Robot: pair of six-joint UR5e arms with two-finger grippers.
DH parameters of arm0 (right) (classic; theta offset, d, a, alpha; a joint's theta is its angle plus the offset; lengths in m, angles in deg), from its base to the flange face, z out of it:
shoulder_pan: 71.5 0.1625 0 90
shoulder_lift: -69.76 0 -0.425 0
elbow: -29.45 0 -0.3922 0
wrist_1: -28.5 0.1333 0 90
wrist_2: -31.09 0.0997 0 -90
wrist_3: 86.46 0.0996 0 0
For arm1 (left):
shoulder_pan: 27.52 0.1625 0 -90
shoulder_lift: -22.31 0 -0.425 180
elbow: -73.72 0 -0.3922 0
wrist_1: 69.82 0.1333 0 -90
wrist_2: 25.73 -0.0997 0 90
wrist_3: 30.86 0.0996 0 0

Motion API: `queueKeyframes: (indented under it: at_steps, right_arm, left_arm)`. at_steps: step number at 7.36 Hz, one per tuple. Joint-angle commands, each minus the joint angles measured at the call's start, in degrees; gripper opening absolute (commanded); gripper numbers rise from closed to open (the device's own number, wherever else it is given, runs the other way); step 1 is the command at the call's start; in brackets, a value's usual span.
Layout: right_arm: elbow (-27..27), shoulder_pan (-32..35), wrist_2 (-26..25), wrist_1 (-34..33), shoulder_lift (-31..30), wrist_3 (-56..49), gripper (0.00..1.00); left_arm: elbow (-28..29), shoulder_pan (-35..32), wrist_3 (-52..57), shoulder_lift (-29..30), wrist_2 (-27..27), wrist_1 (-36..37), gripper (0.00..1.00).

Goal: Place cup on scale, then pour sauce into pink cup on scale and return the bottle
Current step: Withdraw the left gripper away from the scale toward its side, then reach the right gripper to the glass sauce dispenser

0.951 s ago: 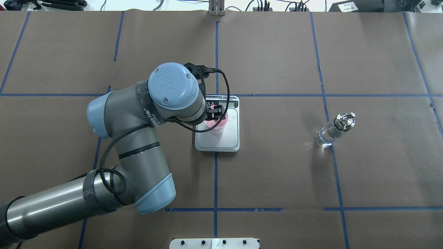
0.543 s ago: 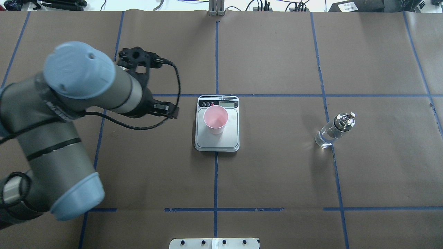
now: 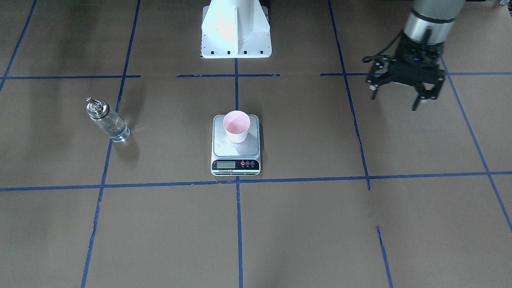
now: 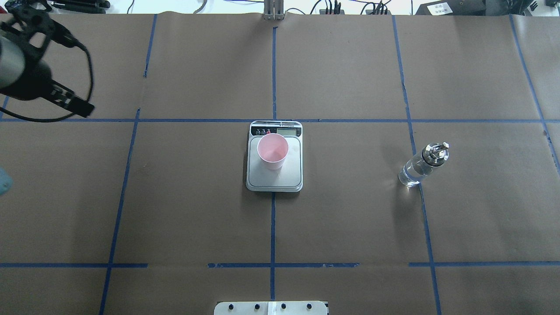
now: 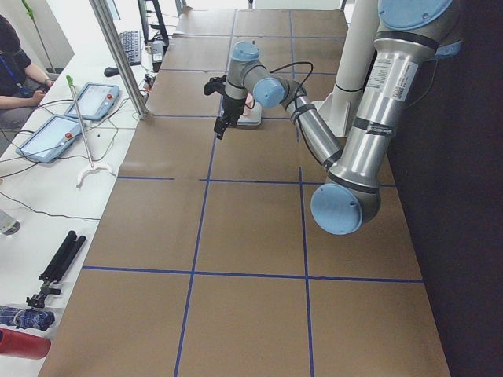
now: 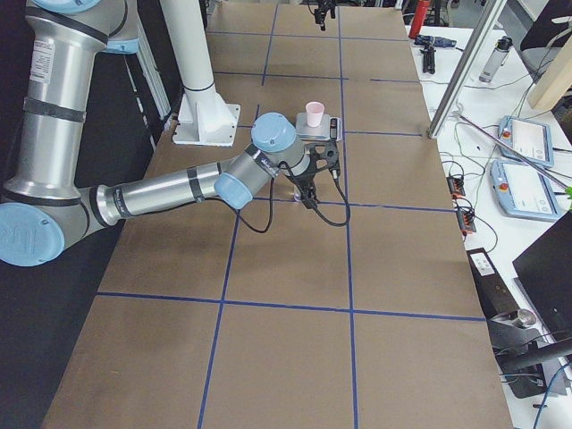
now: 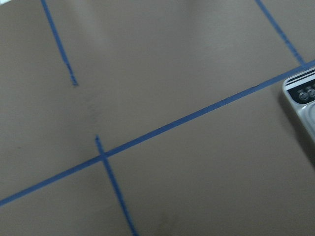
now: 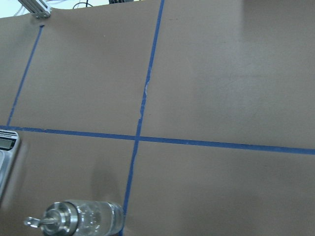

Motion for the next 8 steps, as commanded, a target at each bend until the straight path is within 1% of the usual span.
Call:
queueKeyframes:
  at_steps: [1,2,3,4,5,7,8]
  right_arm:
    - [8.0,-9.46,-7.24,4.69,-3.68,15.29,1.0]
    - [10.74,-14.9,-13.29,4.69,-4.13,21.0,1.0]
    - [13.55,-21.22,-20.92,4.69,-4.83,26.1,1.0]
    - [14.36,-27.11,-29.43,4.69,-6.23,26.67,1.0]
    - [14.54,-33.35,-39.53,4.69,-6.76,27.29,1.0]
    - [14.46,-48.8,-62.45,4.52,-7.82,30.62,1.0]
    - [14.28,-55.4,-71.7,4.08,-7.82,32.55,1.0]
  left_arm:
    - [6.04,-16.69,25.96,-5.27,4.11,-0.32,1.0]
    - [11.65,-22.33,30.59,-5.36,5.09,-0.93,1.0]
    - [12.23,-23.35,30.81,-7.62,5.8,-2.68,1.0]
    - [12.5,-23.36,30.64,-8.86,7.54,-4.87,1.0]
    - [12.41,-23.36,30.55,-9.49,9.74,-4.98,1.0]
    - [12.41,-23.36,30.55,-9.58,9.94,-4.98,1.0]
    - [12.41,-23.27,30.47,-9.58,9.94,-5.07,1.0]
